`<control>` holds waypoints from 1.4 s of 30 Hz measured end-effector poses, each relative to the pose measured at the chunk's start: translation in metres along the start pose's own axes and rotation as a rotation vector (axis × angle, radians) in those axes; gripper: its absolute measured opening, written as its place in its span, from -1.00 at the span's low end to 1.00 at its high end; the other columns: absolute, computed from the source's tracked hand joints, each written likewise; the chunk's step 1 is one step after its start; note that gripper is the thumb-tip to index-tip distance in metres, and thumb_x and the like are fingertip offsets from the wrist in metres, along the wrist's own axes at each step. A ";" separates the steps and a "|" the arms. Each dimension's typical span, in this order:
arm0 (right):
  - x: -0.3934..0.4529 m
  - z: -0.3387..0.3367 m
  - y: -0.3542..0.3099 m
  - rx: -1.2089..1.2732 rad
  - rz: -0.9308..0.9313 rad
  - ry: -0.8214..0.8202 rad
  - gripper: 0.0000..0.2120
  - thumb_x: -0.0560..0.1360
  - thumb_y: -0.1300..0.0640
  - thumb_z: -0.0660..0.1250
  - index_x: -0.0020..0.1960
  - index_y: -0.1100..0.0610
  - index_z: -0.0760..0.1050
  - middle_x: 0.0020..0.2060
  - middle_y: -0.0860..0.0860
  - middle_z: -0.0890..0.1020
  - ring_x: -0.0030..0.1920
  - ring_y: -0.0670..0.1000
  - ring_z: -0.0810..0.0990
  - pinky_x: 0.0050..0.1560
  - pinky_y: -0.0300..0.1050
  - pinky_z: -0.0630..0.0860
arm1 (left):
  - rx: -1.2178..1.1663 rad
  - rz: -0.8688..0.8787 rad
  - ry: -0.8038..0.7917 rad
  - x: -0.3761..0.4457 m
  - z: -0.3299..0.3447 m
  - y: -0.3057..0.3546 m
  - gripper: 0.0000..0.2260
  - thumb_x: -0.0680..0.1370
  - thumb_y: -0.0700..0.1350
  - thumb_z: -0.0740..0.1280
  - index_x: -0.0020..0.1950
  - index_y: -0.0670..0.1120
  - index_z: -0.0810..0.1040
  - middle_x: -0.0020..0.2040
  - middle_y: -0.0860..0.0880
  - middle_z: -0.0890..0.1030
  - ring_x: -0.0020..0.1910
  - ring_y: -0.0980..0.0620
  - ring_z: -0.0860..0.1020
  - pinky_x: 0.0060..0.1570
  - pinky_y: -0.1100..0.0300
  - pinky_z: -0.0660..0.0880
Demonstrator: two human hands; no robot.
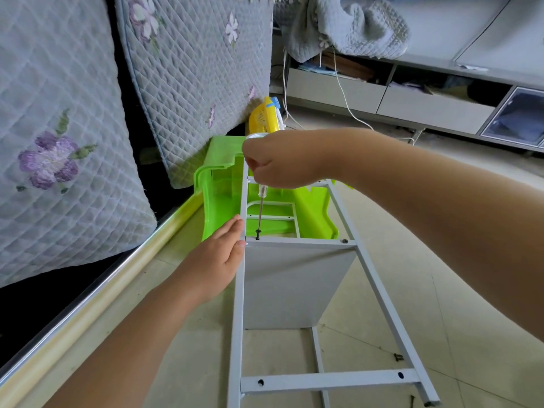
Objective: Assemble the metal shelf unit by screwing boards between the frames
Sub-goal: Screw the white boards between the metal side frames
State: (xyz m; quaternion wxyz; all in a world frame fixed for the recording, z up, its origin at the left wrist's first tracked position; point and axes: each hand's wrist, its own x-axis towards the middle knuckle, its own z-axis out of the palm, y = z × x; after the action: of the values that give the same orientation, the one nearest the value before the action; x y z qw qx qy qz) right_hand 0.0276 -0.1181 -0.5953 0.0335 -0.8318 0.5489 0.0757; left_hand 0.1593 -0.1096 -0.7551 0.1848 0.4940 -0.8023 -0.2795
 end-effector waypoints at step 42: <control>-0.024 0.015 0.019 0.196 -0.020 0.213 -0.83 0.50 0.30 0.15 0.04 0.28 0.46 -0.40 -0.14 0.35 -0.40 -0.19 0.33 -0.40 -0.48 0.28 | -0.002 -0.022 0.020 0.002 0.003 0.000 -0.58 0.65 -0.11 -0.01 0.52 -0.06 0.07 0.53 0.08 0.04 0.49 0.19 0.06 0.35 0.32 0.08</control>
State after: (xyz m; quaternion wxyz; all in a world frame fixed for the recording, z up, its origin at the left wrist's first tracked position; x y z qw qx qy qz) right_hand 0.0000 -0.1015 -0.6058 0.0569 -0.8332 0.5458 -0.0672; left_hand 0.1566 -0.1104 -0.7569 0.1900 0.5052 -0.7948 -0.2773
